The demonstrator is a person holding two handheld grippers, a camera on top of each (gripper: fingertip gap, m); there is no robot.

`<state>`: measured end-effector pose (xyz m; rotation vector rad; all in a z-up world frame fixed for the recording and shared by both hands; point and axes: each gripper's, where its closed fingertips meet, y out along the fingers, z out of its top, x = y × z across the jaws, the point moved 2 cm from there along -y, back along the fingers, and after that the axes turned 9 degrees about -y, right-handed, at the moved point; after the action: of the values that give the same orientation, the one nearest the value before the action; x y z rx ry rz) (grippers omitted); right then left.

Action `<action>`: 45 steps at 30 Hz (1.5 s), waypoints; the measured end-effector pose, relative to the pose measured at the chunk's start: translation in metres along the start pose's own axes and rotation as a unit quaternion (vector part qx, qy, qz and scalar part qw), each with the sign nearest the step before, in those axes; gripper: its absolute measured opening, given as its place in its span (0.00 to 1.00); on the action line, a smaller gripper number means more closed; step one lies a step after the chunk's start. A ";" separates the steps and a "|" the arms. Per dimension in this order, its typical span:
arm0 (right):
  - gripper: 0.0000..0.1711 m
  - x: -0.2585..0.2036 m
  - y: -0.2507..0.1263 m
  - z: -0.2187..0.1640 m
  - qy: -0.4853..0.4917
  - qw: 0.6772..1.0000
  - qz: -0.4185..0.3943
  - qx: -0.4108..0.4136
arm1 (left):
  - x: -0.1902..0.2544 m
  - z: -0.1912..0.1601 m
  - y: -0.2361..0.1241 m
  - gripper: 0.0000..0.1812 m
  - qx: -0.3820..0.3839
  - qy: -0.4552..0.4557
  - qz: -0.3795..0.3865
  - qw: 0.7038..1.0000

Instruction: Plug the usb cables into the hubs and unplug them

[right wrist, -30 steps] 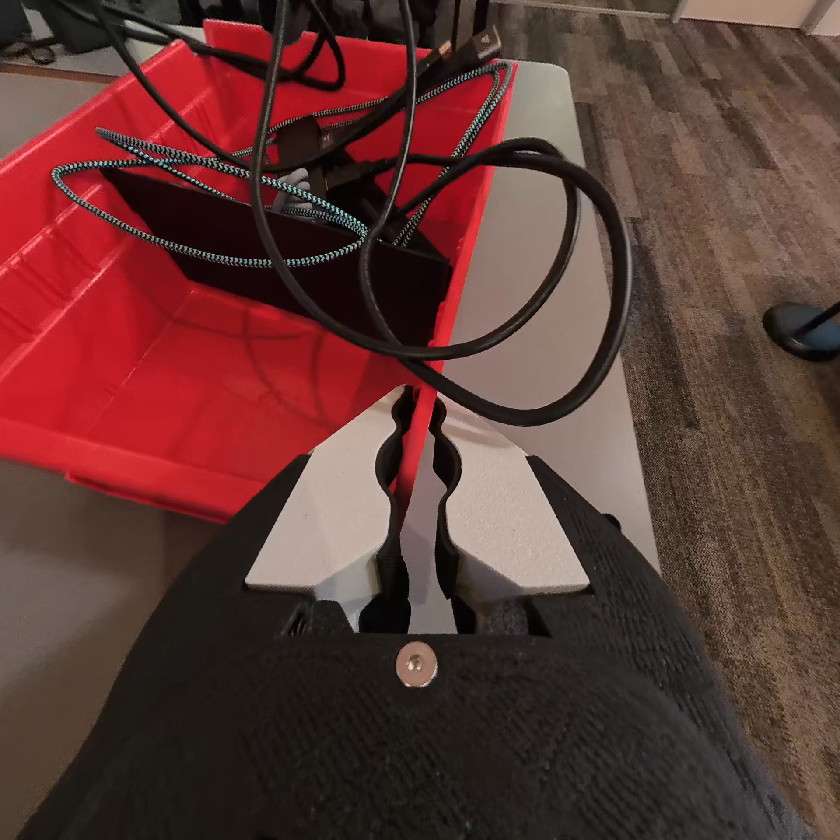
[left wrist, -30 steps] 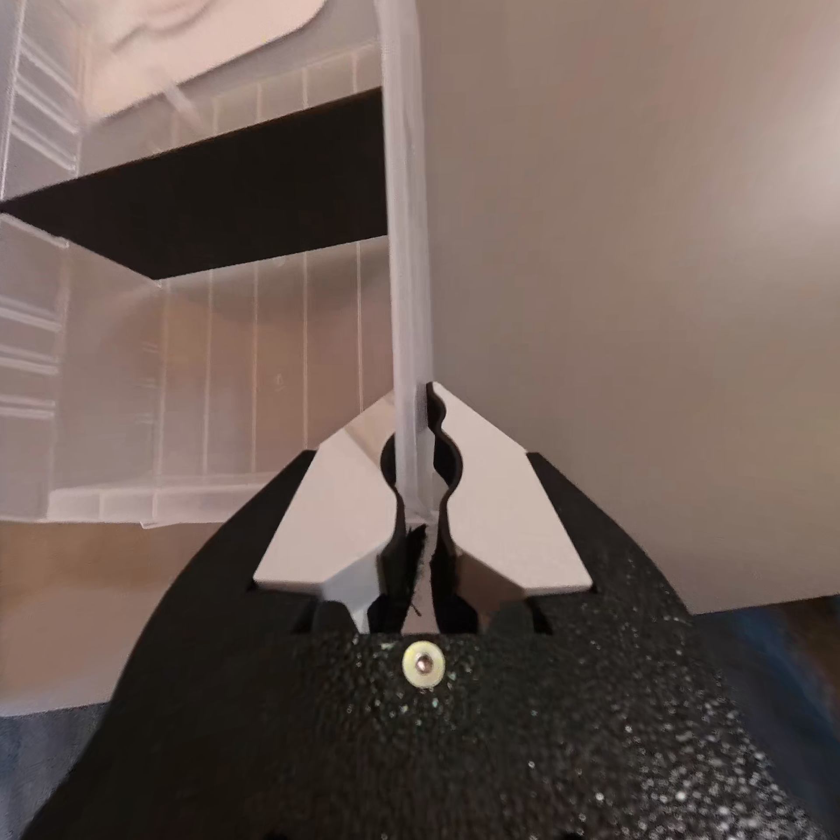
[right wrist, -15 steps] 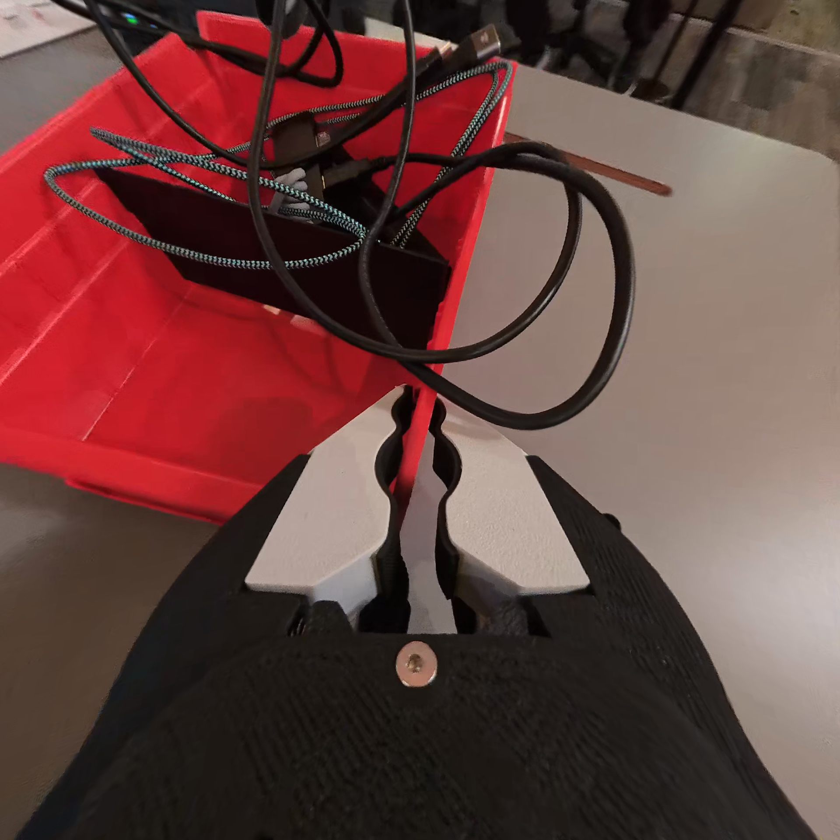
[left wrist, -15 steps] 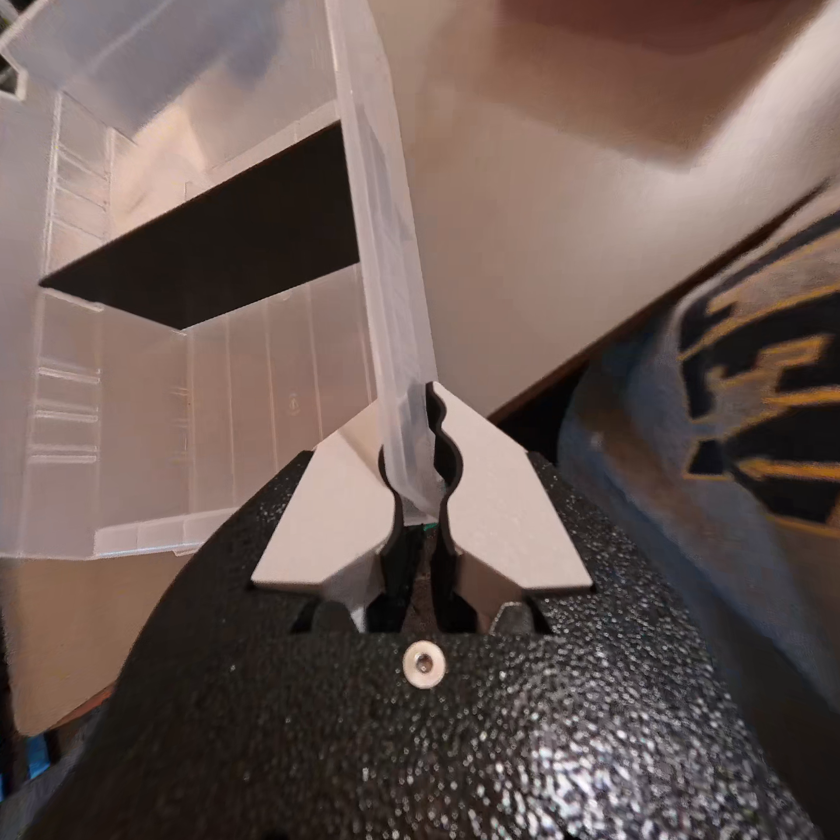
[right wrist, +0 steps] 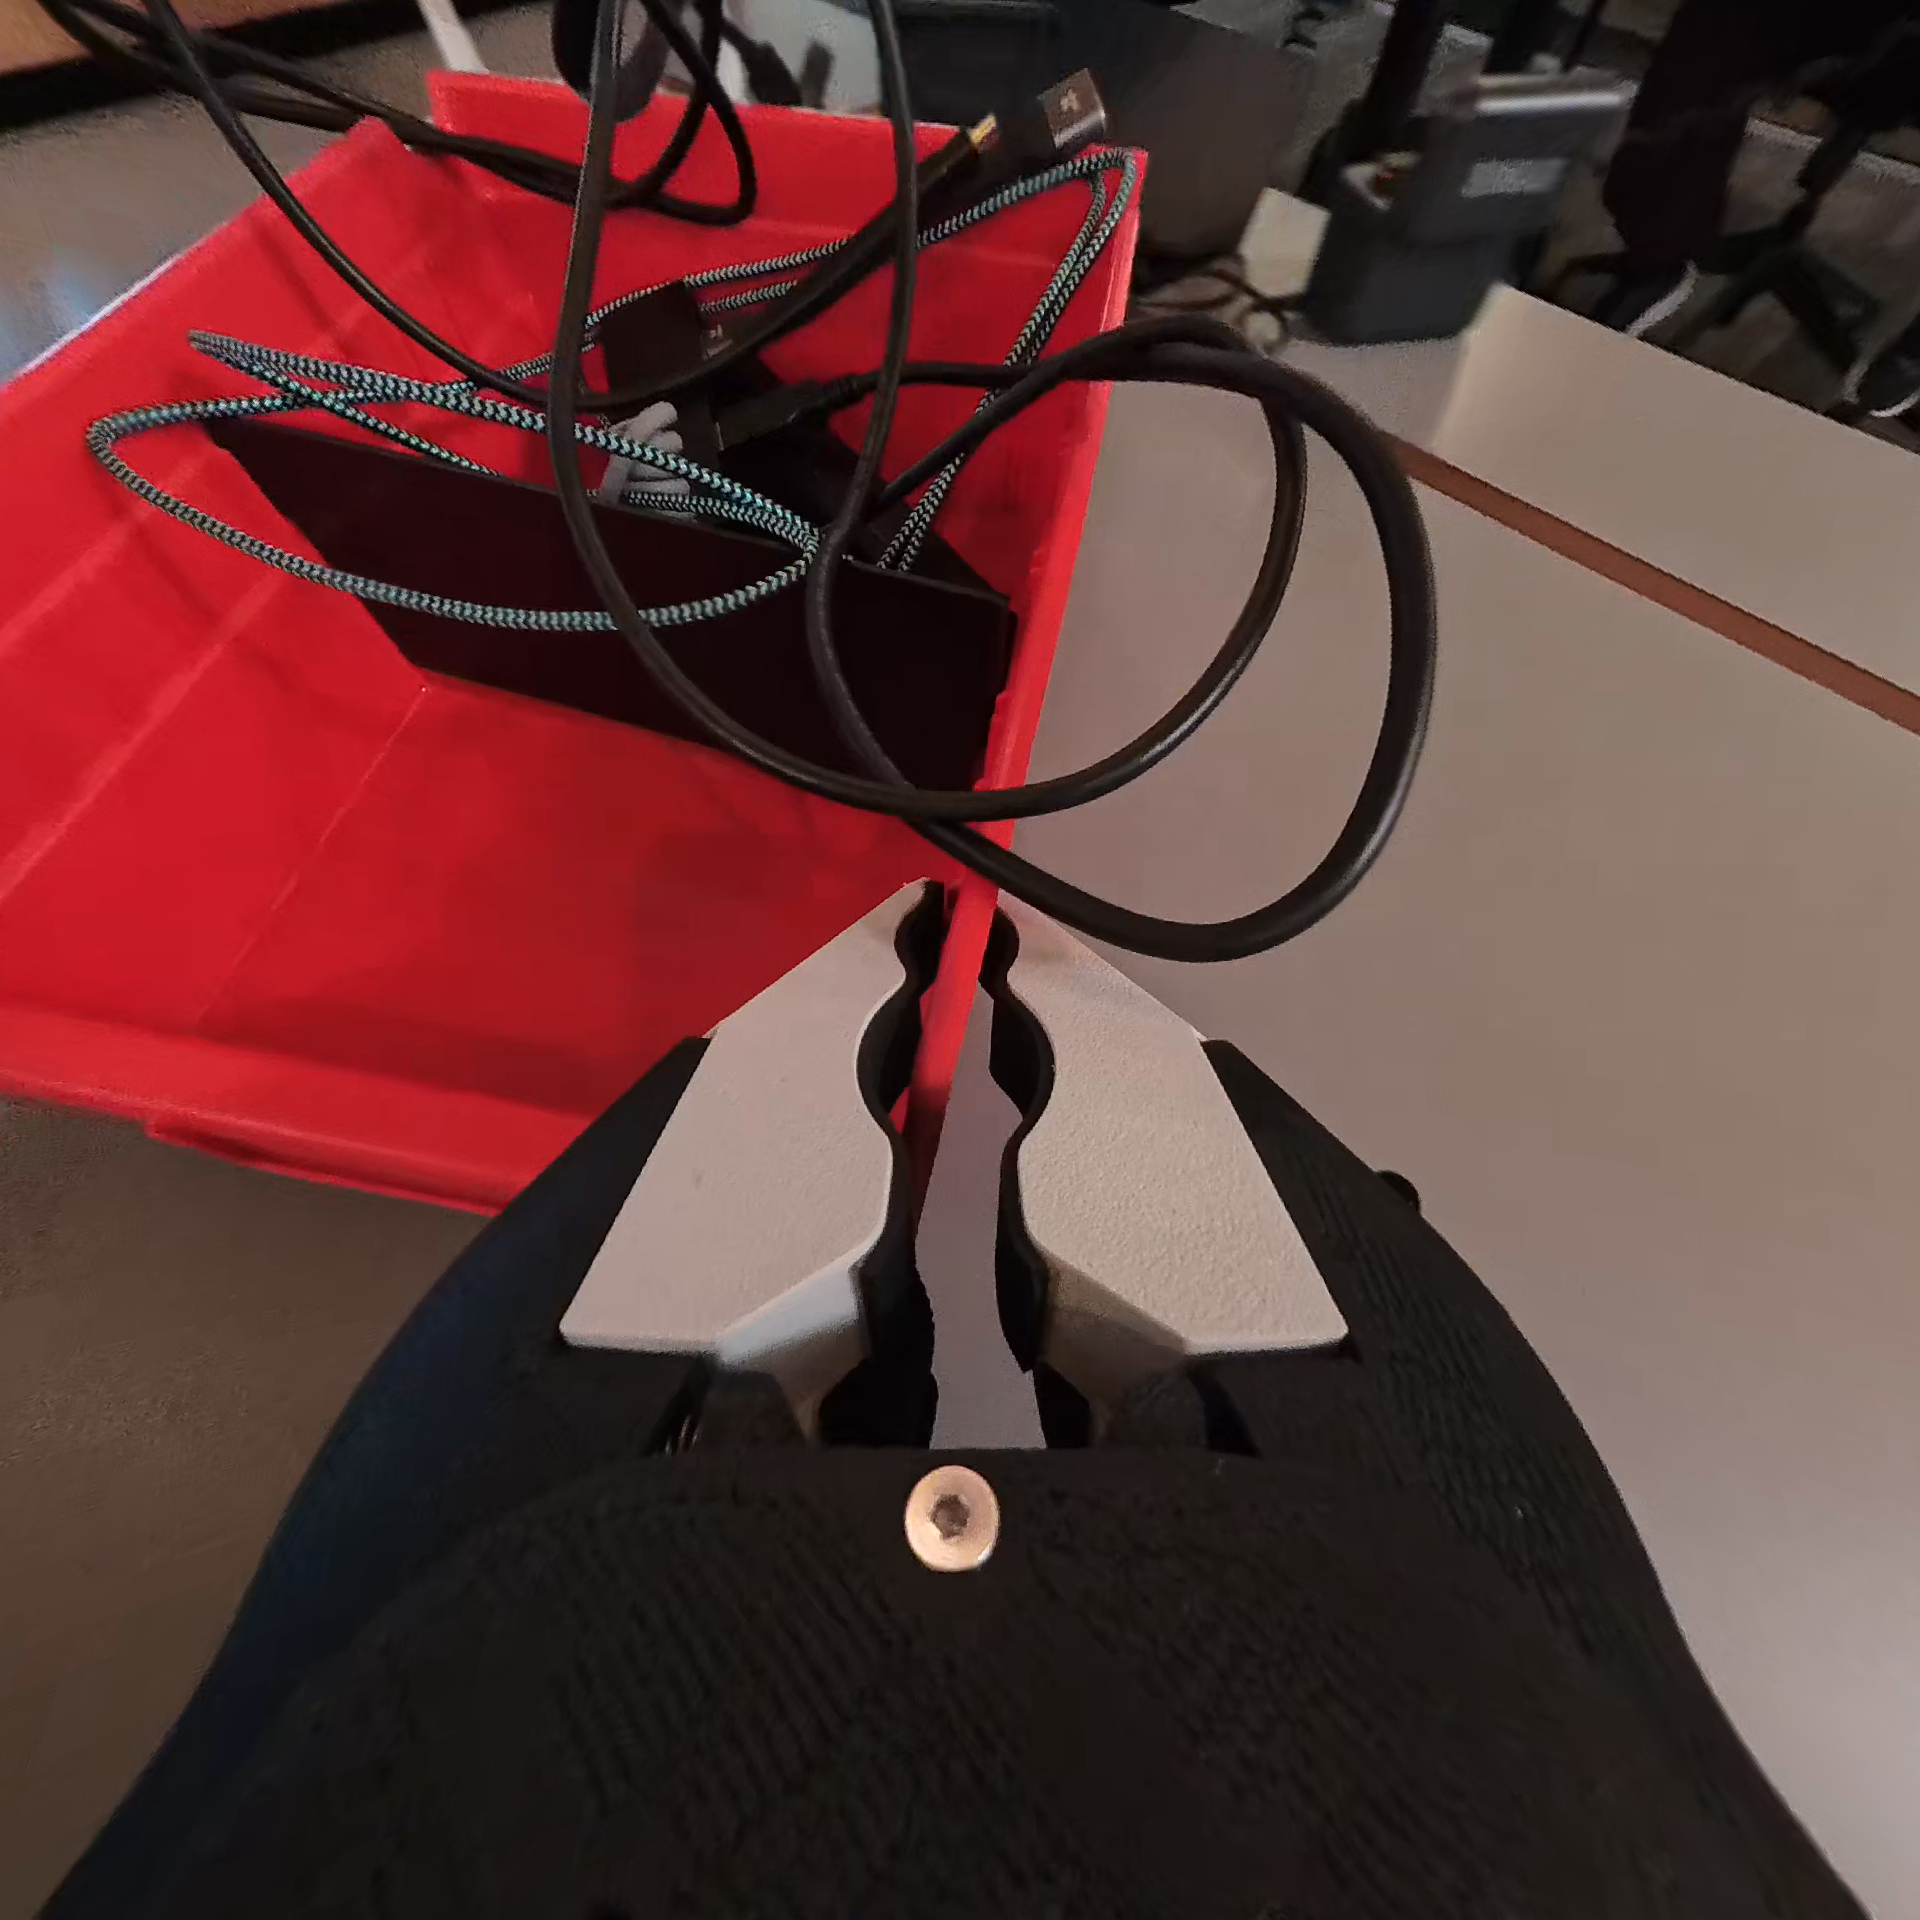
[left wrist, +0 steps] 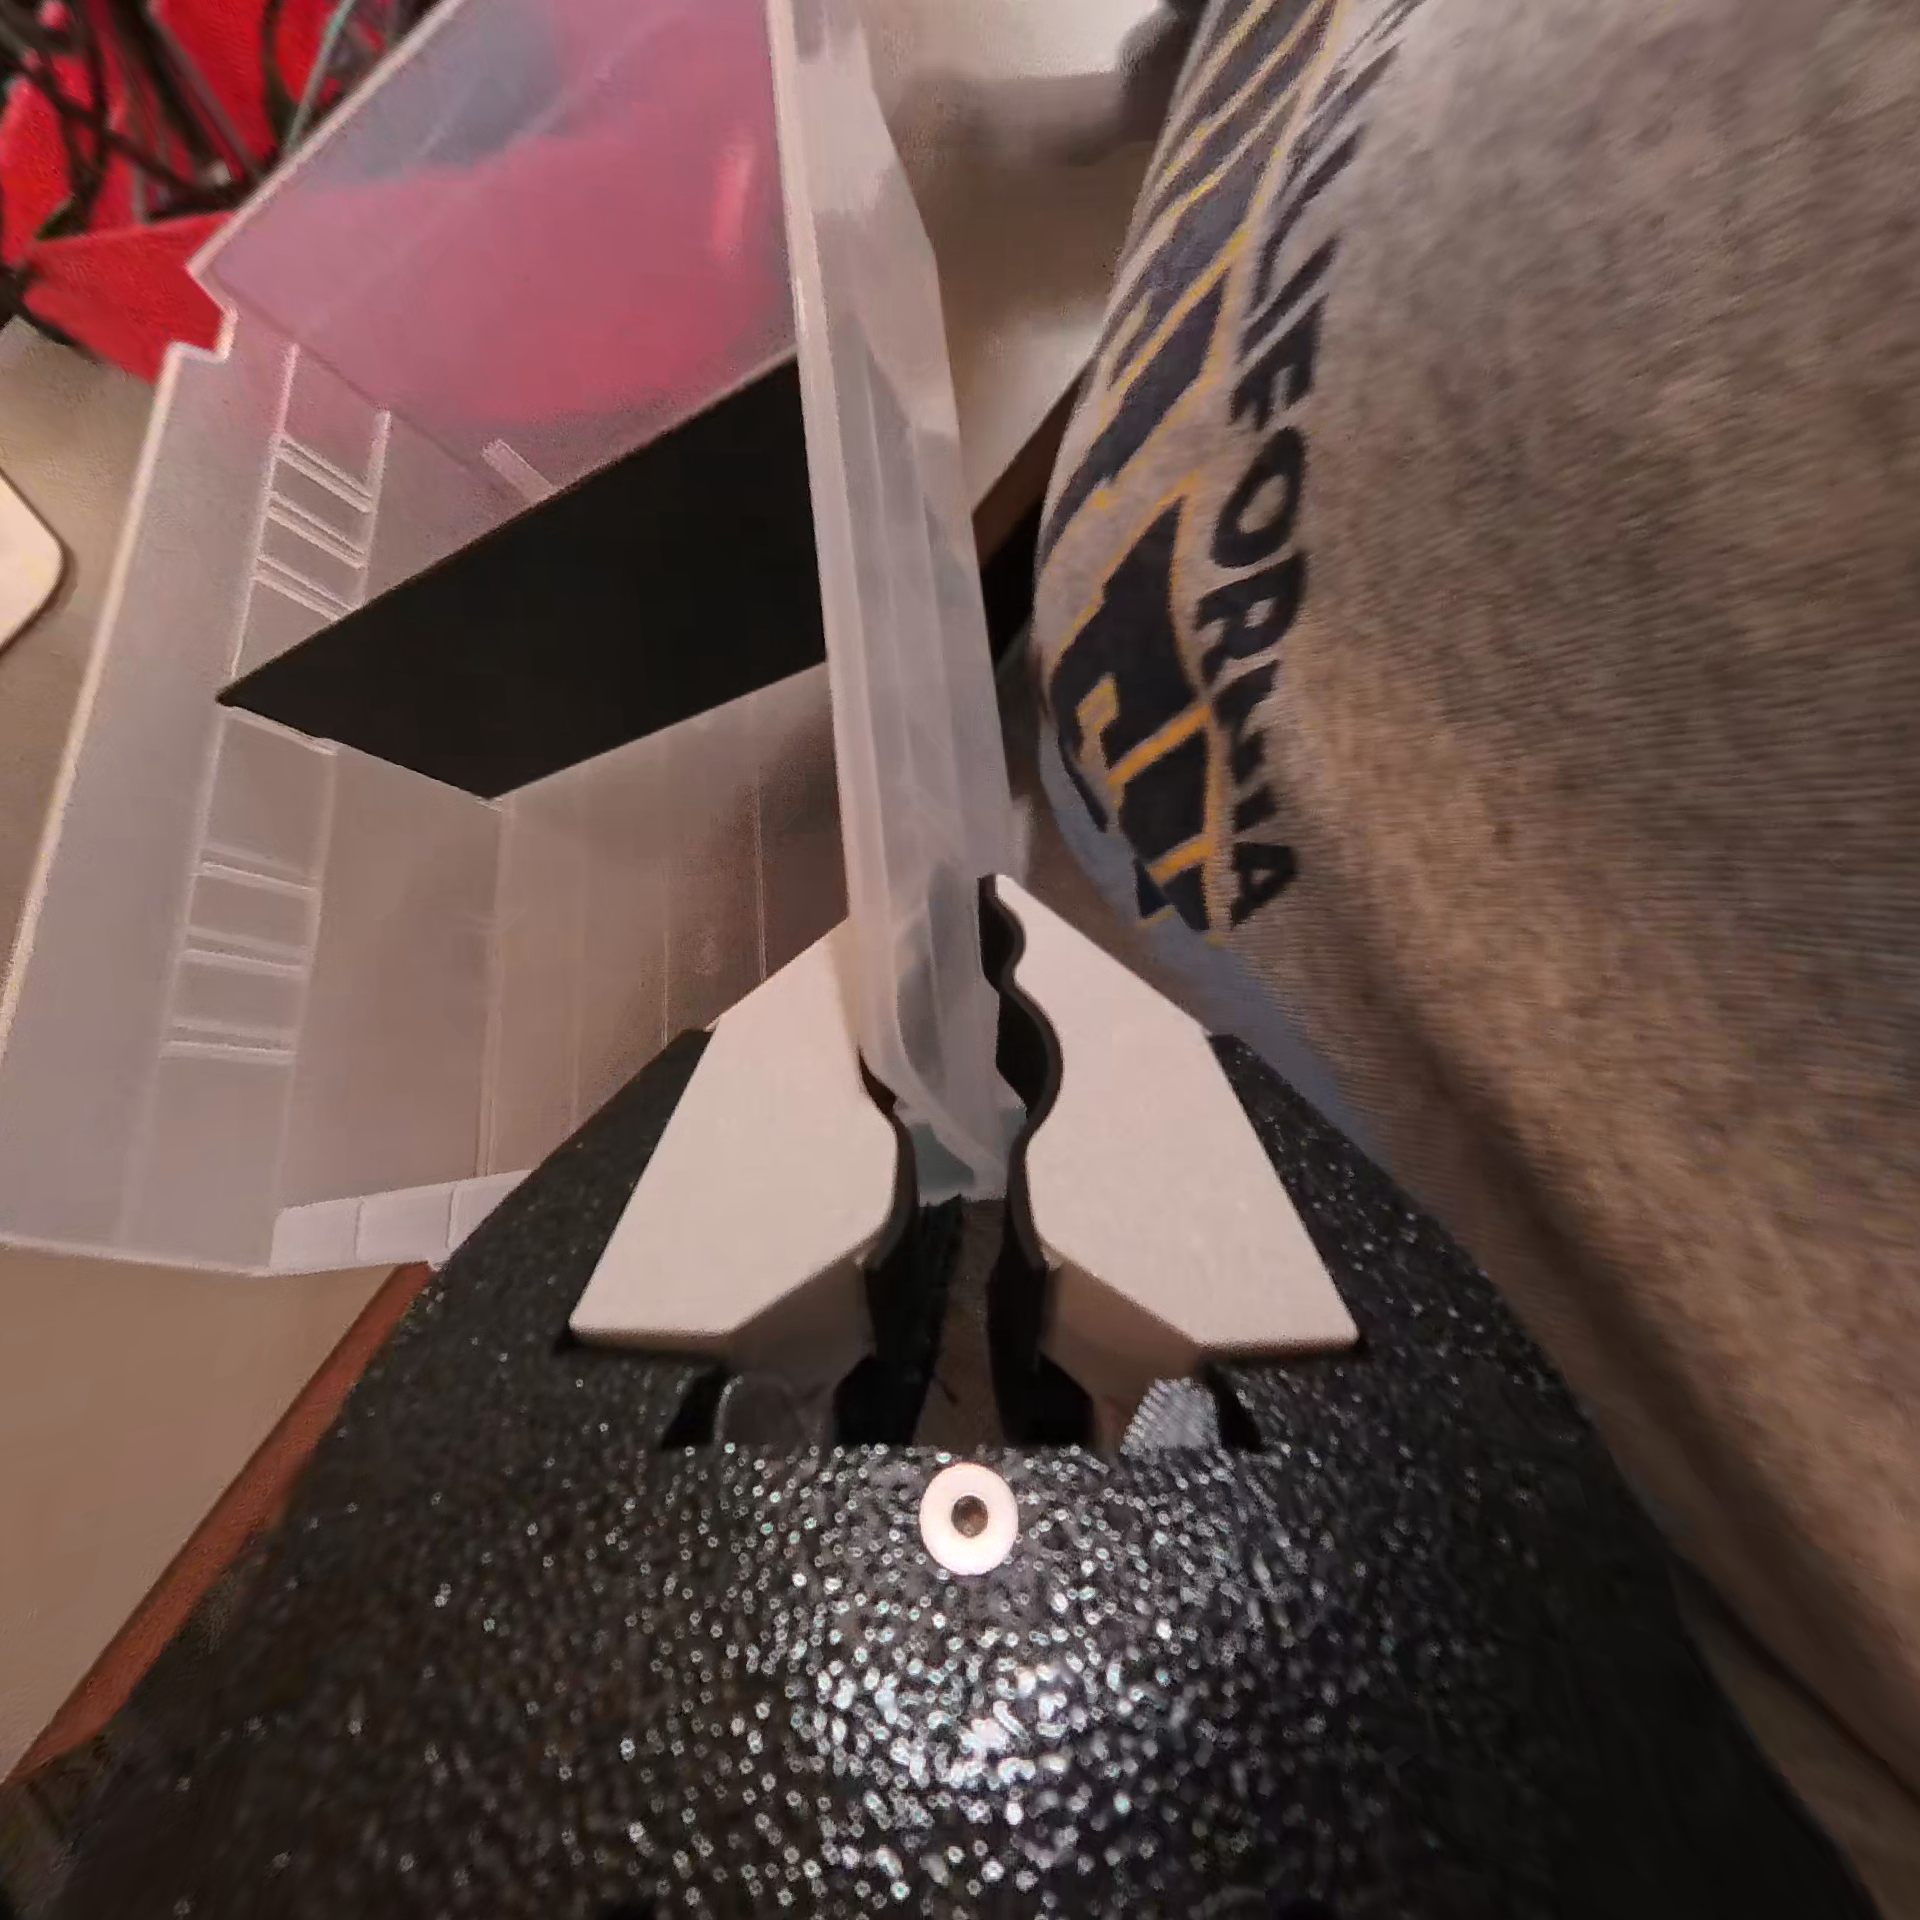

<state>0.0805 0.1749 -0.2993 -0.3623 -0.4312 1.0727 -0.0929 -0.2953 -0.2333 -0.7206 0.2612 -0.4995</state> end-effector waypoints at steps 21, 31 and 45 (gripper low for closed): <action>0.30 -0.119 -0.032 0.046 -0.059 0.980 0.140 0.129 | 0.049 0.095 -0.095 0.07 0.000 0.177 0.119 0.977; 0.22 0.123 -0.233 0.003 0.015 0.942 -0.244 0.230 | 0.025 0.260 0.072 0.07 0.173 0.191 -0.044 0.965; 0.17 0.197 -0.357 -0.090 0.227 0.840 -0.323 0.373 | 0.057 0.386 0.382 0.07 0.106 0.133 -0.047 0.984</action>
<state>0.4778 0.1897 -0.1719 0.2321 0.3030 0.3952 0.2395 0.1380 -0.2178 -0.4595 0.4174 -0.7037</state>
